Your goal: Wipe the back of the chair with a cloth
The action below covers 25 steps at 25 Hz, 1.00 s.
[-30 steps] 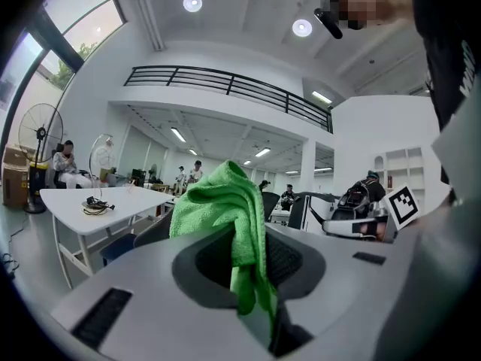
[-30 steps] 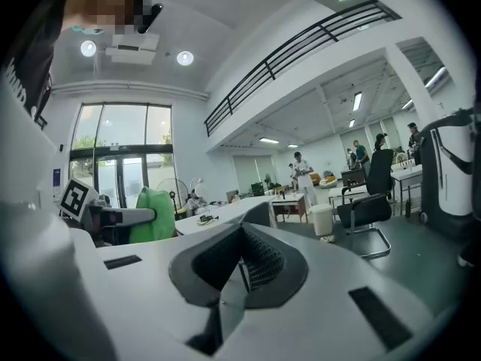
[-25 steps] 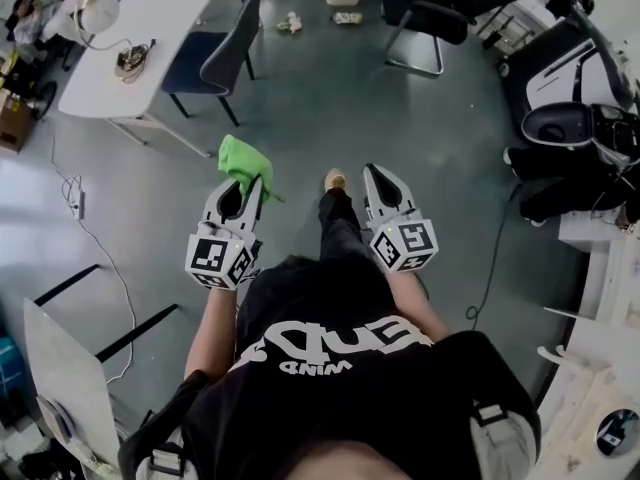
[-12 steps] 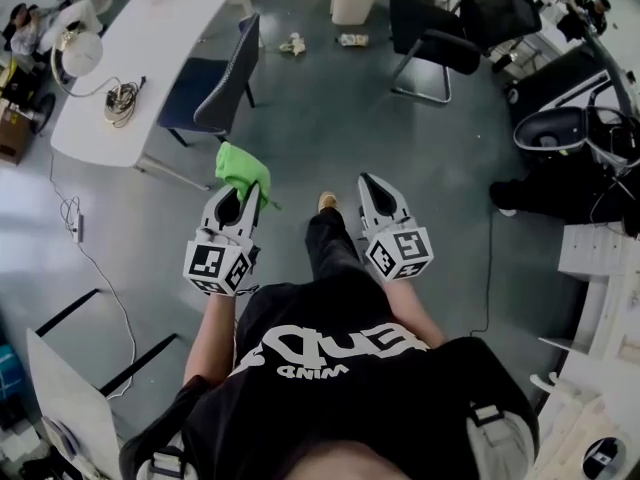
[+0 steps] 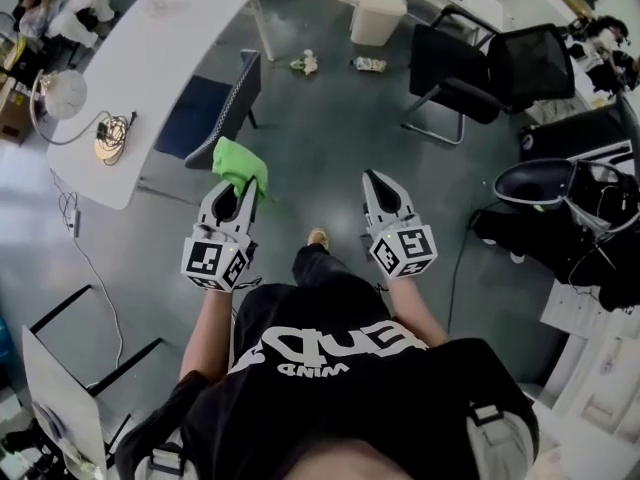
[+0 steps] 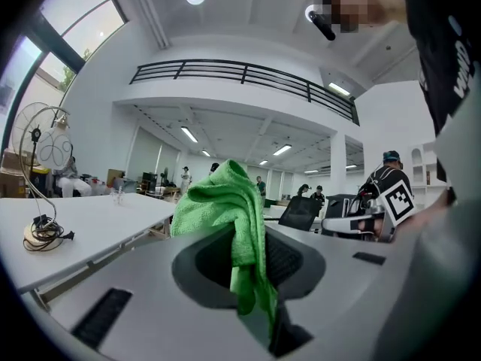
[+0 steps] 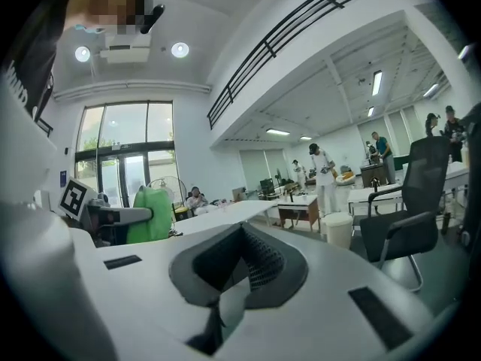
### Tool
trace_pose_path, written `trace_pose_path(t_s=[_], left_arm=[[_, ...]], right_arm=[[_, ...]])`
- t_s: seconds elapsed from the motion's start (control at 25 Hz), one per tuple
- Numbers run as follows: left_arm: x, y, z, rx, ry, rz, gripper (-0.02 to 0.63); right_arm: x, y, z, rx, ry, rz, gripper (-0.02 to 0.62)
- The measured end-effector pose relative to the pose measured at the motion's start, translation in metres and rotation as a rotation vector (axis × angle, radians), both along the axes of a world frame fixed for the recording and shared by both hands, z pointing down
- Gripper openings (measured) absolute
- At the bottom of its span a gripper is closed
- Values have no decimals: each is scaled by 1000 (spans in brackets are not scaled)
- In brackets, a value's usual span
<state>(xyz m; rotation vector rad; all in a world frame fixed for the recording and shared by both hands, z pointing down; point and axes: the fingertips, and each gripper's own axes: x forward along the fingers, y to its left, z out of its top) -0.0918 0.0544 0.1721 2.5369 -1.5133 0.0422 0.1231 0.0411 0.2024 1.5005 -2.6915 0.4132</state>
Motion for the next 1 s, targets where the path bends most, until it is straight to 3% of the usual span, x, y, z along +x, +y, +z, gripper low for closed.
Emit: trace_pose_path(t_s=[0.24,0.68,1.0], left_arm=[[-4,-53,-6,6,-8,-51,69],[-41,-96,7,-4,-24,-18,69],[-46,-104,76,1,-6,-41,68]], right_arm=[[-8,-66,-2,4,-8,-57,-3],[-49,-108,1,5,-23,-43,-3],[-70,-123,67,22,-15,-87,-3]])
